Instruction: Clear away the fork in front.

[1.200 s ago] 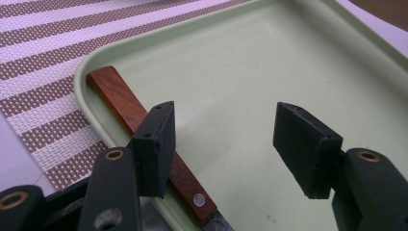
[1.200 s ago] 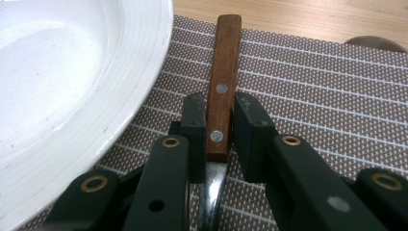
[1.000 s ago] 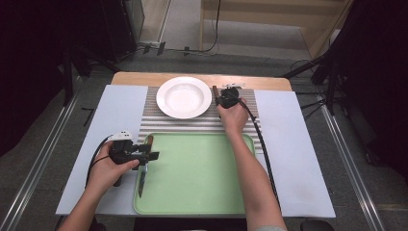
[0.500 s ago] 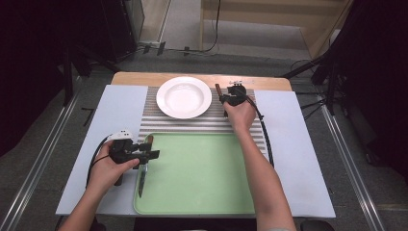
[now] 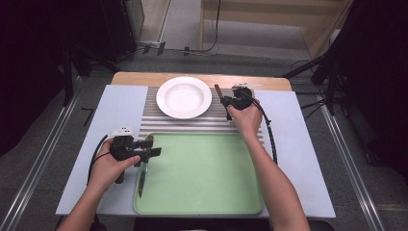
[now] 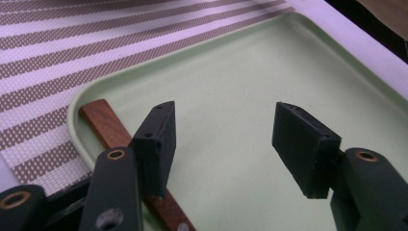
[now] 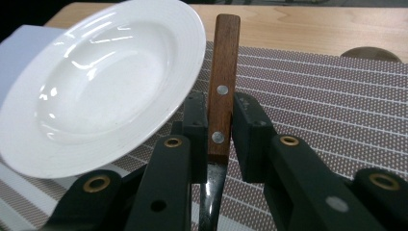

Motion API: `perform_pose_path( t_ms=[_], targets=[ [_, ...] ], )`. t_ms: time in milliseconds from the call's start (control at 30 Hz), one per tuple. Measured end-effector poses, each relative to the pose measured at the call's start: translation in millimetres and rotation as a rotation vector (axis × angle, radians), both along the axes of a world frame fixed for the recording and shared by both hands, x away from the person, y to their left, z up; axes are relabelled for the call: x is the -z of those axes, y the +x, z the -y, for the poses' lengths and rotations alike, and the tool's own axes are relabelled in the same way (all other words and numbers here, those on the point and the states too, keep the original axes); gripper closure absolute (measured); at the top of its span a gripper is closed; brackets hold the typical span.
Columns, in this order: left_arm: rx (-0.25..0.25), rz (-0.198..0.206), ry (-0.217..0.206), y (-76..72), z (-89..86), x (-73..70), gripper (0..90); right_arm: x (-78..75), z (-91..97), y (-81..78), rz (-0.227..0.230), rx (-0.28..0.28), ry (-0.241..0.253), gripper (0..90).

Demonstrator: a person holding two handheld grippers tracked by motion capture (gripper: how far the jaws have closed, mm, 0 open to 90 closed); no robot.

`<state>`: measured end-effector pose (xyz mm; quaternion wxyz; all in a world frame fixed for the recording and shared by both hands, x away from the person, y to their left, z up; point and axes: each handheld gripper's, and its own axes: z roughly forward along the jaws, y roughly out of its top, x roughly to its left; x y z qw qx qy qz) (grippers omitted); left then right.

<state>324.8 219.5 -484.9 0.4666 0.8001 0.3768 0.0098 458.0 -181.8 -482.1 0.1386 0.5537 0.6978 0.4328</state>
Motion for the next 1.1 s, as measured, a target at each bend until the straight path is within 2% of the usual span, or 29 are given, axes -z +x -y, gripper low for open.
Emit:
perform_pose_path(
  t_ms=[133, 233, 533, 600, 733, 1100],
  targets=[
    [0.017, -0.003, -0.012, 3.1, 5.1, -5.1, 41.0, -2.8, 3.8, -7.6, 0.006, -0.015, 0.015, 75.5],
    [0.030, -0.007, -0.029, 6.4, 10.9, -10.0, 41.1, -7.0, 6.2, -18.3, 0.008, -0.050, 0.038, 75.4],
    [0.044, -0.001, -0.041, 13.3, 20.8, -16.0, 41.1, -12.7, 4.6, -42.2, 0.031, -0.106, 0.047, 75.4],
    [0.047, 0.005, -0.042, 14.8, 22.3, -17.6, 41.1, -15.1, 3.1, -52.7, 0.046, -0.121, 0.029, 75.4],
    [0.057, 0.014, -0.050, 16.3, 25.2, -20.5, 41.1, -16.8, 1.0, -63.5, 0.062, -0.139, 0.018, 75.4],
    [0.065, 0.037, -0.059, 21.1, 36.3, -29.8, 39.3, -15.1, -6.3, -97.2, 0.089, -0.188, 0.046, 75.5]
  ],
)
